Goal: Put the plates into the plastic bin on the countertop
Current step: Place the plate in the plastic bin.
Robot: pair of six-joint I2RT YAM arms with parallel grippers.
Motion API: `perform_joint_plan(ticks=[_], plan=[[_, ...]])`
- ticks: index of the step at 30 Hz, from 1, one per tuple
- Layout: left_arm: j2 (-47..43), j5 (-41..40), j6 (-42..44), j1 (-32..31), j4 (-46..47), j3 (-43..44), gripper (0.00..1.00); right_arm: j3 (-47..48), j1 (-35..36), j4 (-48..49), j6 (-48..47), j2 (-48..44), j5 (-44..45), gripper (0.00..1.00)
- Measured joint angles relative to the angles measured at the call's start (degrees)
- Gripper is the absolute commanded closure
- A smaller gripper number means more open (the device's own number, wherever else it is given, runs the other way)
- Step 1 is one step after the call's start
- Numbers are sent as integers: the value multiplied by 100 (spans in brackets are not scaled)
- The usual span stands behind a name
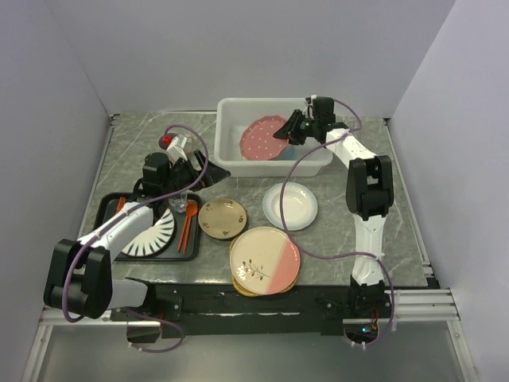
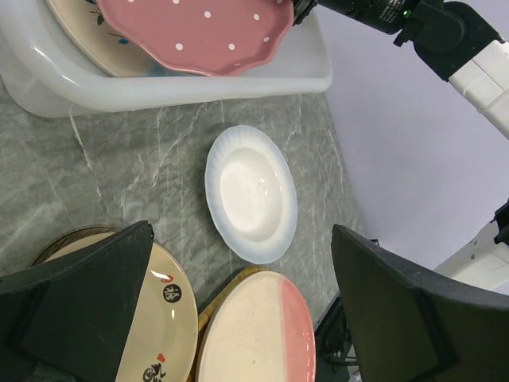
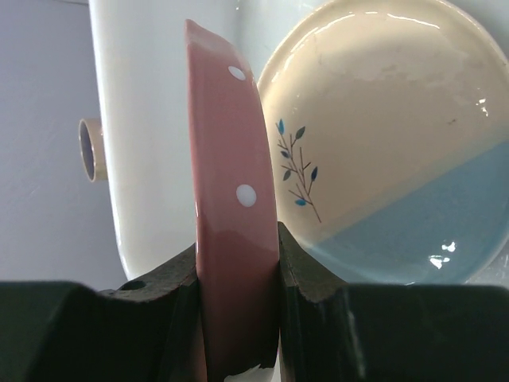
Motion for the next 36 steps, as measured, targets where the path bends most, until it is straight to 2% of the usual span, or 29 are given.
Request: perform_joint_plan(ticks=[11,22,25,26,29,36], plan=[[-76,-15,11,4,-31,0,1,0,0,-24,-103,424,195,100],[-118,-55,24,20,-127,0,1,0,-2,-48,-212,435,221,92],[-118,-57,24,24,-129,-2,1,2,-2,-63,-258,435,236,85],[-118,-59,24,24,-127,-2,1,2,0,-70,-271,435,247,78],[-122,-59,22,24,-129,-2,1,2,0,-85,-306,428,273,68],[-173,-59,22,24,-127,-2,1,2,15,-286,-575,372,577,51]])
